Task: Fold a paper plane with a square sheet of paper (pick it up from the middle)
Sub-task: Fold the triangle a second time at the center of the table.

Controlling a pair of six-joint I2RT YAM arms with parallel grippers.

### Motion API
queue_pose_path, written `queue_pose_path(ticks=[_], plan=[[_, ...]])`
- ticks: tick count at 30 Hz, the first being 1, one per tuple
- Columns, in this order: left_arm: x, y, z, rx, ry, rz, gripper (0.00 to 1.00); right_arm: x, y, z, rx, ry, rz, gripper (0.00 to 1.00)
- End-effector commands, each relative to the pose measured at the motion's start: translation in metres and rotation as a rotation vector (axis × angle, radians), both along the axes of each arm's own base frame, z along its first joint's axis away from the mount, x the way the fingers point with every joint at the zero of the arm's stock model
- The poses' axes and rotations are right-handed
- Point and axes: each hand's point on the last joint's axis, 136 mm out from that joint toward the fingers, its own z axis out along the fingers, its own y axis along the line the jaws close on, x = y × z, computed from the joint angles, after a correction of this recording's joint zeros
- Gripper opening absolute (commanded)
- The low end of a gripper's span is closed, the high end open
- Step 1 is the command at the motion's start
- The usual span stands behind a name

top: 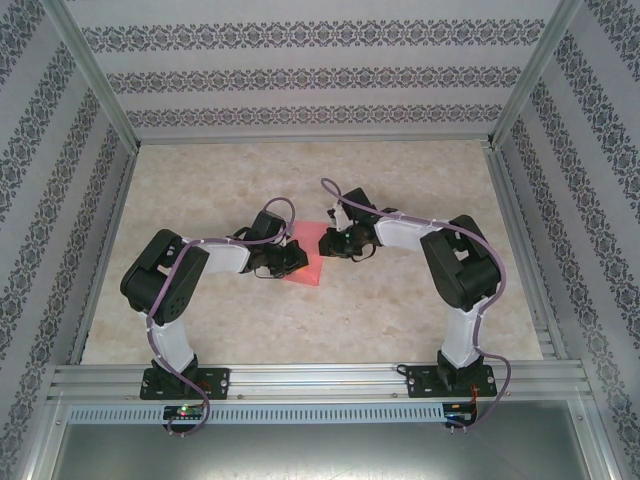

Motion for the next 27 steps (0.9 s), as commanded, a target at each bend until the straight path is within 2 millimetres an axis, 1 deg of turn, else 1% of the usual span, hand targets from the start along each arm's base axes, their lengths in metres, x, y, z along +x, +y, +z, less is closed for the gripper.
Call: queue_pose_path(ticks=[1,5,11,15,17,19,25,27], plan=[[-0.021,0.021,-0.033,0.118,0.102,0.04,0.1,-0.008,-0.001,0.0,-0.007,0.004,-0.004,0.14],[-0.021,0.021,-0.034,0.115,0.103,0.042,0.1,-0.015,0.006,-0.007,-0.005,0.022,0.017,0.09],[-0.021,0.02,-0.032,0.111,0.101,0.042,0.1,-0.011,0.022,-0.009,0.027,0.035,0.047,0.06],[-0.02,0.019,-0.03,0.108,0.099,0.04,0.1,-0.009,0.024,-0.016,0.019,0.048,0.051,0.06],[-0.019,0.018,-0.027,0.103,0.092,0.038,0.1,-0.011,0.021,-0.024,-0.001,0.058,0.052,0.05],[-0.016,0.015,-0.02,0.089,0.08,0.024,0.1,-0.016,0.016,-0.032,-0.03,0.072,0.061,0.04],[0.004,0.004,0.023,0.072,-0.04,-0.041,0.13,-0.032,-0.011,-0.061,-0.181,0.123,0.095,0.03],[0.009,0.001,0.028,0.072,-0.058,-0.052,0.14,-0.035,-0.015,-0.067,-0.206,0.133,0.11,0.02]])
